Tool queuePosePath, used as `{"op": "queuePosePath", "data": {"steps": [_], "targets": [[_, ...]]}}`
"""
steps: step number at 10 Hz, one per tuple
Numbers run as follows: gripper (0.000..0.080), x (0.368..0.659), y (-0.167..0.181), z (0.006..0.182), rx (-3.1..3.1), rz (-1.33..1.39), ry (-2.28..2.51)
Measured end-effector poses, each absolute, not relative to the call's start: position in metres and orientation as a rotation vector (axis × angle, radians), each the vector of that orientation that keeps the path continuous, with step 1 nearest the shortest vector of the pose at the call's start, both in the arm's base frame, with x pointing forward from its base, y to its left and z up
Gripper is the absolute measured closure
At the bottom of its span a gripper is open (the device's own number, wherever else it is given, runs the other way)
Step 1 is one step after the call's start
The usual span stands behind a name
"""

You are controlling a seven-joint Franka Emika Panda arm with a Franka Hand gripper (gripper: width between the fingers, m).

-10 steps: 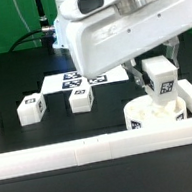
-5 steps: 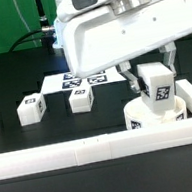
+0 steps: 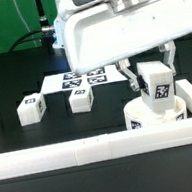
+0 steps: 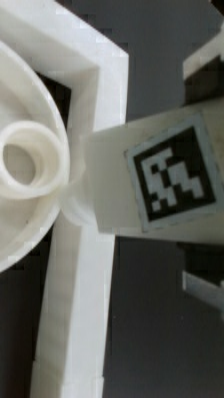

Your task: Assemble stool

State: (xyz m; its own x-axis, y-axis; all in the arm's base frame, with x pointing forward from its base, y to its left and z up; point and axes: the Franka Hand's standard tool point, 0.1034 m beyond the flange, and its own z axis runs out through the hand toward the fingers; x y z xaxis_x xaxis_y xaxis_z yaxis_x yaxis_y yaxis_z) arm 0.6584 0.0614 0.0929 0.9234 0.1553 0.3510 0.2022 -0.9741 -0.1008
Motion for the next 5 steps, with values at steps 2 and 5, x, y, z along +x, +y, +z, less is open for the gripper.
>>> {"op": "queuePosePath", "data": {"steps": [2,5], "targets": [[0.0474,0.657,0.063,0.094,-2.947,-0.523,-0.25],[0.0474,0.639,0.069,0.103,-2.944,-0.458,-0.243]]}}
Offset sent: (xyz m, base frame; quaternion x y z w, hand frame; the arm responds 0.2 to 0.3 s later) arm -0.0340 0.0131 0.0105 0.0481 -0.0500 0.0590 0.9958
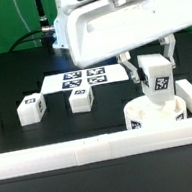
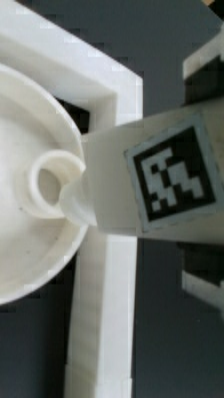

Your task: Assemble stool

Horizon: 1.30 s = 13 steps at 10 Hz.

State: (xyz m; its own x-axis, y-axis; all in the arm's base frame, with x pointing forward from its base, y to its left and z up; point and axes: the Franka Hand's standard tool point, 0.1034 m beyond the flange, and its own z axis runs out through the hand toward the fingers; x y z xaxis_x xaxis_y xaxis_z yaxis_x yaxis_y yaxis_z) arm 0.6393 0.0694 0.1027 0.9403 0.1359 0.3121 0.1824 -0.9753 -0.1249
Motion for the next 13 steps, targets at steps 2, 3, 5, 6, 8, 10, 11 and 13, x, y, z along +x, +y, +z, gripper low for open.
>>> {"op": "queuePosePath", "data": {"steps": [2,3,5,6,8,10,11,13], "targets": [[0.0474,0.638,0.07,0.102,-2.944,-0.448,-0.245],[0.0474,0.638,0.07,0.101,-2.944,-0.447,-0.245],[0.0474,0.637,0.07,0.098,-2.944,-0.44,-0.246],[0.0474,0.637,0.072,0.096,-2.943,-0.438,-0.248],[0.0474,0.635,0.073,0.089,-2.943,-0.43,-0.25],[0.0474,0.636,0.072,0.082,-2.944,-0.425,-0.253],[0.0474,0.635,0.073,0.081,-2.944,-0.421,-0.253],[0.0474,0.635,0.073,0.08,-2.944,-0.433,-0.253]]}}
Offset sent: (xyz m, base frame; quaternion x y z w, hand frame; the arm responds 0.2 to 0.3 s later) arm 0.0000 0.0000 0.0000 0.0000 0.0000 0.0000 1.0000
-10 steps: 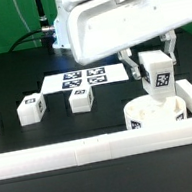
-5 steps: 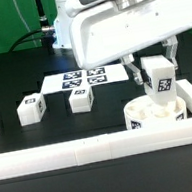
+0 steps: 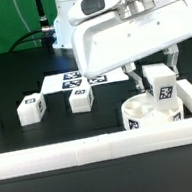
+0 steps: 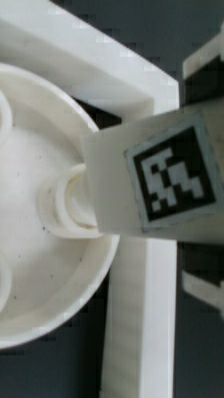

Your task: Assemble stool

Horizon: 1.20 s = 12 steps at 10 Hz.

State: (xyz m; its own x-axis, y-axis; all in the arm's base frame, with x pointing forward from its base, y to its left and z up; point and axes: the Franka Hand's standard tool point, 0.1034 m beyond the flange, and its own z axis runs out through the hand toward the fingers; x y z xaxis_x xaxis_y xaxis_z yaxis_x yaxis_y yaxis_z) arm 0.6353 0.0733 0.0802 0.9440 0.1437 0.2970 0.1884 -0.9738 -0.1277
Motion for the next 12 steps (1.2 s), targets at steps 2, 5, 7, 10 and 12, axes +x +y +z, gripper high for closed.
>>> {"op": "queuePosePath", "data": {"steps": [2,5,7,10,12], "targets": [[0.0474,0.636,0.068,0.08,-2.948,-0.476,-0.228],[0.0402,0.636,0.065,0.08,-2.95,-0.486,-0.22],[0.0226,0.636,0.065,0.08,-2.95,-0.486,-0.219],[0.0154,0.638,0.061,0.082,-2.953,-0.485,-0.215],[0.0151,0.642,0.058,0.09,-2.952,-0.467,-0.217]]}}
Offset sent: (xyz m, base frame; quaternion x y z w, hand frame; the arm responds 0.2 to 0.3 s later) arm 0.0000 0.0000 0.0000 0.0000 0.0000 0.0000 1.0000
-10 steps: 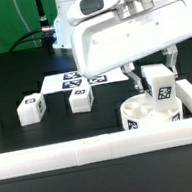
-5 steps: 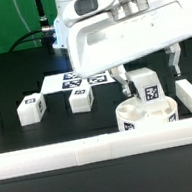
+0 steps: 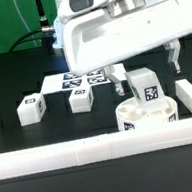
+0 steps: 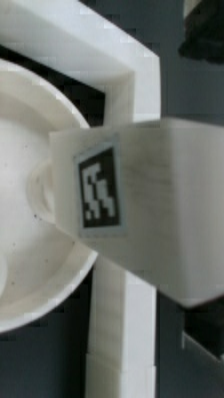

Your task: Assemble stool

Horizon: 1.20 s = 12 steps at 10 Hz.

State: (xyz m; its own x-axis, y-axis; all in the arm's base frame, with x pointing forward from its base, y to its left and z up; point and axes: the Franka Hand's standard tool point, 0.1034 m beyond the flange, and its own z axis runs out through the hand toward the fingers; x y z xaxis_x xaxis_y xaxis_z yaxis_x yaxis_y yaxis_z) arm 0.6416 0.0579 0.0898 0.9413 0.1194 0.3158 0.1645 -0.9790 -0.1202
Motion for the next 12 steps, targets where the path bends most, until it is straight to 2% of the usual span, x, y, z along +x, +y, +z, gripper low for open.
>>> {"op": "queuePosePath", "data": {"steps": [2,9,12], "targets": [[0.0151,0.646,0.057,0.101,-2.948,-0.47,-0.21],[0.0151,0.642,0.06,0.097,-2.941,-0.406,-0.213],[0.0151,0.638,0.067,0.098,-2.925,-0.099,-0.356]]}}
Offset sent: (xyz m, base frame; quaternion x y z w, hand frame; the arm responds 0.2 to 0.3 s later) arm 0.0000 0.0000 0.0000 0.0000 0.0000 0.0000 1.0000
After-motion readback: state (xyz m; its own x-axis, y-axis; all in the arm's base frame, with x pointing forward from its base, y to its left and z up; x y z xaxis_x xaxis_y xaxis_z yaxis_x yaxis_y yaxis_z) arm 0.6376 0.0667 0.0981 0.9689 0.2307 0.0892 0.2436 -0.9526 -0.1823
